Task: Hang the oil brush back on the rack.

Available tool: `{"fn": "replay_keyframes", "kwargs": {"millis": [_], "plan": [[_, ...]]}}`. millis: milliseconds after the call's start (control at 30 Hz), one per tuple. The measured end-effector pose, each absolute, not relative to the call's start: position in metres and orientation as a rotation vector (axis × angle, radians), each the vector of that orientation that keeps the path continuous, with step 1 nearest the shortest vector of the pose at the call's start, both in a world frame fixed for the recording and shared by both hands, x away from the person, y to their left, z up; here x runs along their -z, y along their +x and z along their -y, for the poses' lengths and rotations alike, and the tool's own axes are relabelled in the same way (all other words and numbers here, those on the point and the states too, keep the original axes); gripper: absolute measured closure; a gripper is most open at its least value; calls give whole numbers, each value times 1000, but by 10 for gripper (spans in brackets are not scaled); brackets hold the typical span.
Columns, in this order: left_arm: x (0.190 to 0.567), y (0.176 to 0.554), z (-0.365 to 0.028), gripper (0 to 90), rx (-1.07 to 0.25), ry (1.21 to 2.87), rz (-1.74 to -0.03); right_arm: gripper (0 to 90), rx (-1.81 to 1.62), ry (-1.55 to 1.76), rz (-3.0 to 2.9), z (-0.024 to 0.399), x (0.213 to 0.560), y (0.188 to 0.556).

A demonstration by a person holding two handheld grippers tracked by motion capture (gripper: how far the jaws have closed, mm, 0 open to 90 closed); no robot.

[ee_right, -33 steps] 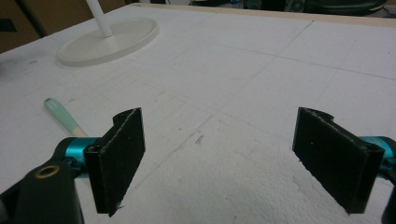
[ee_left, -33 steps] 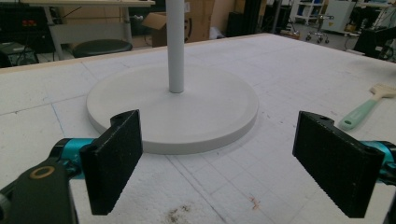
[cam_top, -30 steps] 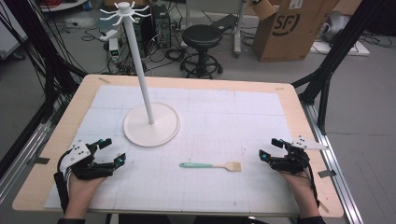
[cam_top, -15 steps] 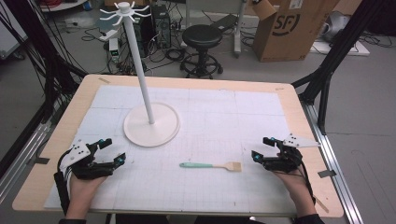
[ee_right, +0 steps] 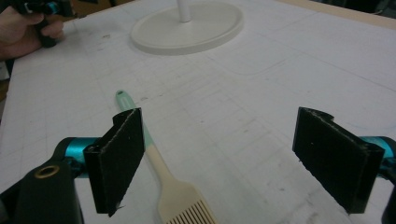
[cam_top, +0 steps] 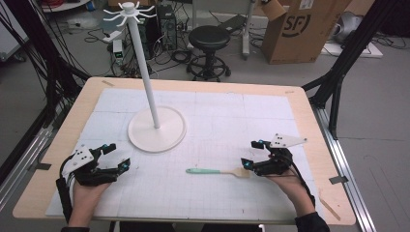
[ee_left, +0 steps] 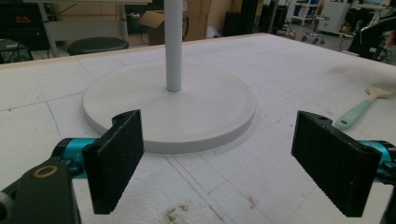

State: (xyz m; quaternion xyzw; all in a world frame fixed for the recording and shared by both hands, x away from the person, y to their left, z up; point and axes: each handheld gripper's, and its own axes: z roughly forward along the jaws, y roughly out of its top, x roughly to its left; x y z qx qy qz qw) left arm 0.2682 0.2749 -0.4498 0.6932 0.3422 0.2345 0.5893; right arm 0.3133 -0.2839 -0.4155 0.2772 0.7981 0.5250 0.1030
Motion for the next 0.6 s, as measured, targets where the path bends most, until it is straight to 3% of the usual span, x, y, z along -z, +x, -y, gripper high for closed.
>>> {"fn": "replay_keyframes", "kwargs": {"millis": [600], "plan": [[450,268,-275,176,-547,1616,-799,198,-1478,626,-2592,240,427,320]]}}
